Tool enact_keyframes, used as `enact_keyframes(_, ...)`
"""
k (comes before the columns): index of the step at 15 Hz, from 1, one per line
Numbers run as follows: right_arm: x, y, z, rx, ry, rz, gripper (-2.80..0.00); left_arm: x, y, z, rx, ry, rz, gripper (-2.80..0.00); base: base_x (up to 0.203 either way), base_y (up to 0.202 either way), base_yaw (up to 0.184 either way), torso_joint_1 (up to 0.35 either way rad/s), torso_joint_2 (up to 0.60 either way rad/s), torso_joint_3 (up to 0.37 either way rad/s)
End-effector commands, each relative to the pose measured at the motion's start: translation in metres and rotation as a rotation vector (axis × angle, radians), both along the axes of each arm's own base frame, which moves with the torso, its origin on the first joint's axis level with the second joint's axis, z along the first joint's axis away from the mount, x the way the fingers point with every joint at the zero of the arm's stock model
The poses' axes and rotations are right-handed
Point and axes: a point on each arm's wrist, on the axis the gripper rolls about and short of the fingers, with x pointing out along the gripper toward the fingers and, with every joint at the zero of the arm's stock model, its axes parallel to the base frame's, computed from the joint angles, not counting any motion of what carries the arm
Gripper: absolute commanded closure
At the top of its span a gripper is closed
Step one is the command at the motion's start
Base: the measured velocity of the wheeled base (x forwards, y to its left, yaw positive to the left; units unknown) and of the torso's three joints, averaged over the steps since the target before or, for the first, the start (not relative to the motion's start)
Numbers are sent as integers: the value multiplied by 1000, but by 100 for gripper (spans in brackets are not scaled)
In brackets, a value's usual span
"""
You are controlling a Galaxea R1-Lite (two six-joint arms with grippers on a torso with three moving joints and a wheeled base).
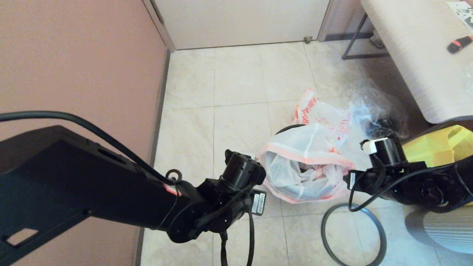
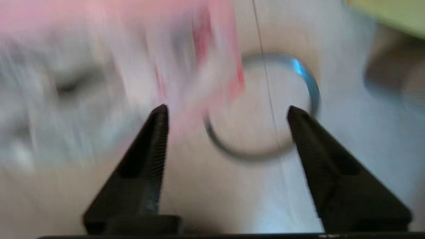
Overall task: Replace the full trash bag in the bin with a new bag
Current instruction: Put the new garbage bag on the trash can
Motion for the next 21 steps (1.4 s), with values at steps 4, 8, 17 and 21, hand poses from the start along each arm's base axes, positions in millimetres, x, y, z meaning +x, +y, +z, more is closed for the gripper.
enact_keyframes(4,-32,-2,21,0,38,13,0,6,-14,-6,-36,44,38,0,0,0,0,0,0,0)
enact_keyframes(8,-39,-11,39,121,-39,-96,0,12,-45,-4,-71,116,72,0,0,0,0,0,0,0)
enact_keyframes(17,-46,-39,63,250,-126,-157,0,32,-111,-2,-107,275,193,-280,0,0,0,0,0,0)
enact_keyframes(21,-46,-43,66,264,-134,-155,0,38,-124,-28,-127,254,200,-280,0,0,0,0,0,0)
